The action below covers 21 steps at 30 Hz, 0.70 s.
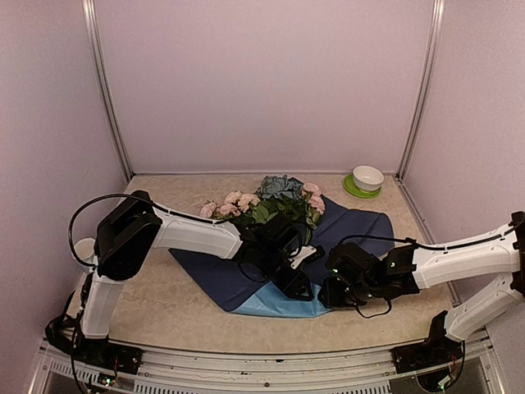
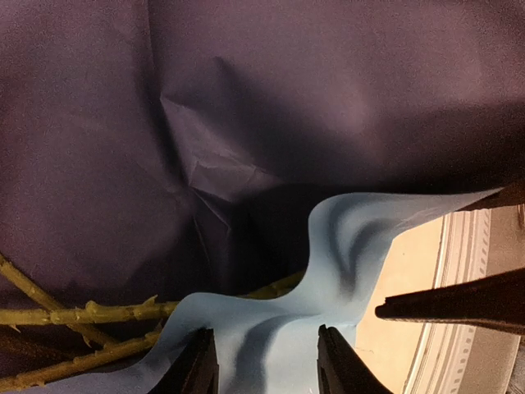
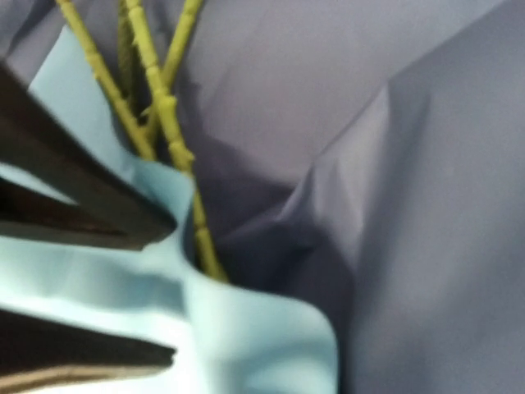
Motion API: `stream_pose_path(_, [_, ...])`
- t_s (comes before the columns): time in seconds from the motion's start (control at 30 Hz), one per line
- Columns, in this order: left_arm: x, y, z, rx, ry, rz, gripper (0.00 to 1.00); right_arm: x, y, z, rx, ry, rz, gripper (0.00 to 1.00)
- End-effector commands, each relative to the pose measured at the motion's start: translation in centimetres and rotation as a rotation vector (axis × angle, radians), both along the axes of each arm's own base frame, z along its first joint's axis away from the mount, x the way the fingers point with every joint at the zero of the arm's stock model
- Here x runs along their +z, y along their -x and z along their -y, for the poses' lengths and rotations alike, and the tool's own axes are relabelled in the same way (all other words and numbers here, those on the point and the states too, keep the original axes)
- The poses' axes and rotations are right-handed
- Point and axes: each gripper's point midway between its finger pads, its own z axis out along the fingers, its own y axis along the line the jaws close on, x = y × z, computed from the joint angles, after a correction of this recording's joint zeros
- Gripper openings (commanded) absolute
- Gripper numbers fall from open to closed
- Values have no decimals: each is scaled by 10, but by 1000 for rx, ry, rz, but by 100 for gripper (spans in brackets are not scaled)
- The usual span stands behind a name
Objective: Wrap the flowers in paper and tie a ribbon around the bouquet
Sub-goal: Fold the one-fourth-folded wrapping paper at the center of the board.
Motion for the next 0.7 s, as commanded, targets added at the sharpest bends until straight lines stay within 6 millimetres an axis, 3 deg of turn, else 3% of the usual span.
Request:
stream_pose_path(0.0, [-5, -1, -4, 52, -67, -65, 41, 2, -1, 0, 22, 82, 66, 39])
stream_pose_path(0.23, [-12, -19, -12, 140, -144, -12, 42, -19, 11, 9, 21, 164, 61, 53])
stream_pose_path(0.43, [-24, -8, -8, 124, -171, 6, 43, -14, 6, 23, -14, 160, 126, 32])
stream_pose_path(0.53, [-39, -2, -9, 120, -196, -11, 43, -8, 0, 26, -21, 166, 172, 28])
stream_pose_path(0.67, [-37, -3, -12, 131, -182, 3, 43, -16, 3, 24, 19, 188, 158, 28])
